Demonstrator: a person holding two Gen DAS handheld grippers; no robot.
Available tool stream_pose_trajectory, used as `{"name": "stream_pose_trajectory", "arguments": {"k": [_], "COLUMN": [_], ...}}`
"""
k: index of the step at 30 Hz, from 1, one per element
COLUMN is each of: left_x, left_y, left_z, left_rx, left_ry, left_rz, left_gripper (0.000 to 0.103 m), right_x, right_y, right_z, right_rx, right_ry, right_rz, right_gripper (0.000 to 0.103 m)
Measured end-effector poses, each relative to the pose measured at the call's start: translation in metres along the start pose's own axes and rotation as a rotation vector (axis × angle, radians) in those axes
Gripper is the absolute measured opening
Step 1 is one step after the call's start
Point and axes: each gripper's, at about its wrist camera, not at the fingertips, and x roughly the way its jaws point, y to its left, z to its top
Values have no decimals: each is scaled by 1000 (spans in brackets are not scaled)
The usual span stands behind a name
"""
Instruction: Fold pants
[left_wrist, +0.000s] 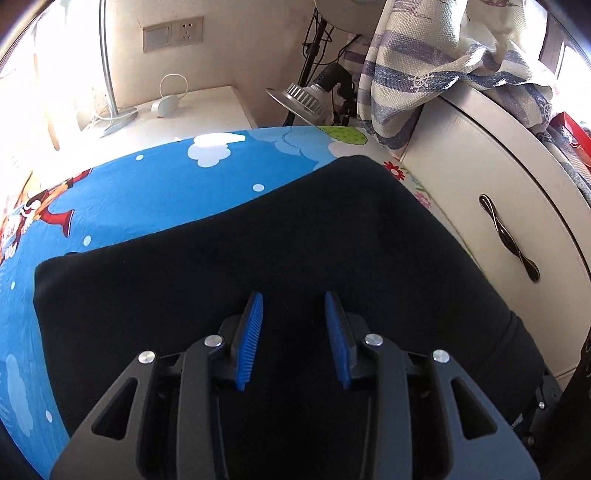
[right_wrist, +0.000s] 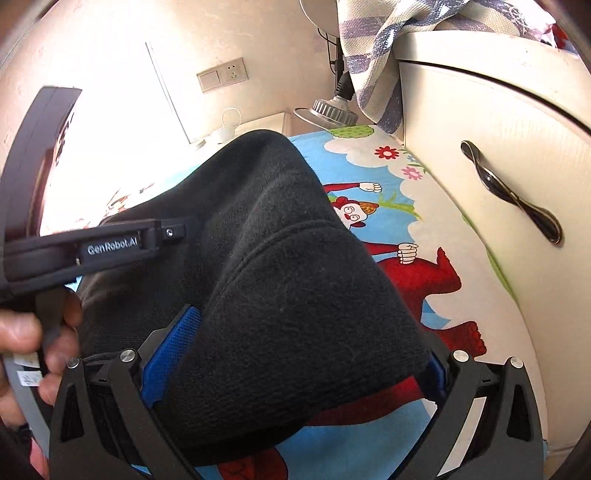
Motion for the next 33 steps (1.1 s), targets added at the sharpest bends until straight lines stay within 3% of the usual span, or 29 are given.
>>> {"name": "stream_pose_trajectory", "arguments": {"k": [3, 5, 6, 8, 11, 13, 17, 19, 21, 24, 27, 29, 33], "left_x": [-1, 0, -1, -5, -18, -20, -8, 10, 33, 39, 15, -5, -22], "left_y": [8, 10, 11, 14, 15, 11, -8, -18, -26, -24, -12, -3, 18], "left_z": [2, 1, 0, -1, 4, 19, 55, 68, 72, 70, 61, 44, -9], "left_rx": [-29, -35, -38, -65, -78, -23, 79, 124, 169, 178, 116, 87, 27], "left_ry": [3, -4, -9, -23, -72, -91, -104, -70, -5, -7, -9, -26, 37], "left_rz": [-34, -43, -46, -51, -1, 27, 8, 5, 51, 69, 55, 67, 114], "left_gripper": [36, 37, 37, 37, 37, 37, 37, 37, 39, 49, 49, 48, 49], "right_x": [-45, -56, -52, -30, -8, -10, -10, -10, -10, -10, -7, -7, -8], "right_y": [9, 18, 23, 28, 25, 26, 27, 26, 25, 26, 27, 27, 29], "right_z": [14, 20, 21, 16, 5, 2, 1, -1, 0, 0, 0, 0, -1], "right_rx": [-8, -44, -73, -121, -159, -189, -189, -197, -193, -194, -195, -192, -199], "right_ry": [-167, -200, -185, -95, -25, -33, -24, -25, -23, -19, -23, -25, -23], "right_rz": [46, 60, 59, 12, -84, -100, -118, -128, -129, -125, -130, -131, -137], "right_gripper": [97, 95, 91, 67, 67, 67, 67, 67, 67, 67, 67, 67, 68]}}
